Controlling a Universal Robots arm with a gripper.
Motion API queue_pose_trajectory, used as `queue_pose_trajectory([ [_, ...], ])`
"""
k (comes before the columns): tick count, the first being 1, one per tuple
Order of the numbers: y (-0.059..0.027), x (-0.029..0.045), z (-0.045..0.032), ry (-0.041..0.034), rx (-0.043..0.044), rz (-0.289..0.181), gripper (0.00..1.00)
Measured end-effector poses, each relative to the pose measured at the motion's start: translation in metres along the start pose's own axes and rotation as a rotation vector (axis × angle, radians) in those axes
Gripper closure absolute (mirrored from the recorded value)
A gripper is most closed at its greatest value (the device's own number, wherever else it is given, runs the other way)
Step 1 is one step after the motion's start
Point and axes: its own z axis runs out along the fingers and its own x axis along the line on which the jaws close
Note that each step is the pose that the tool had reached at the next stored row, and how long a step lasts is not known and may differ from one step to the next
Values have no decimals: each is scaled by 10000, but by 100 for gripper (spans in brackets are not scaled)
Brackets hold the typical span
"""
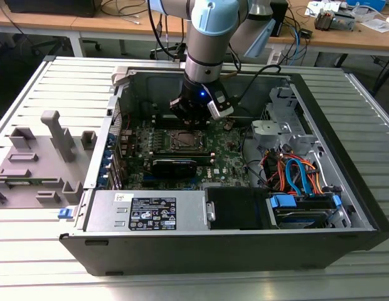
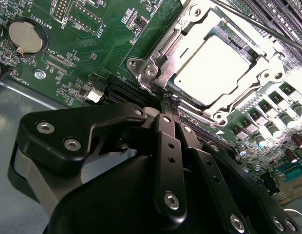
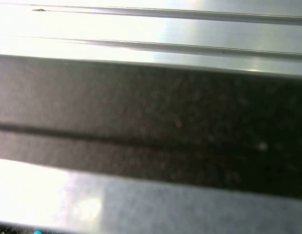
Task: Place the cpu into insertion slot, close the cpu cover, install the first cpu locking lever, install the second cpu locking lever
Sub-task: 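Install the second cpu locking lever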
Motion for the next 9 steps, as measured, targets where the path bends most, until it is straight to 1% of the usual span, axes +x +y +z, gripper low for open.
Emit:
queue_pose_trajectory([
  [9,0,0,0,0,1,0,89],
])
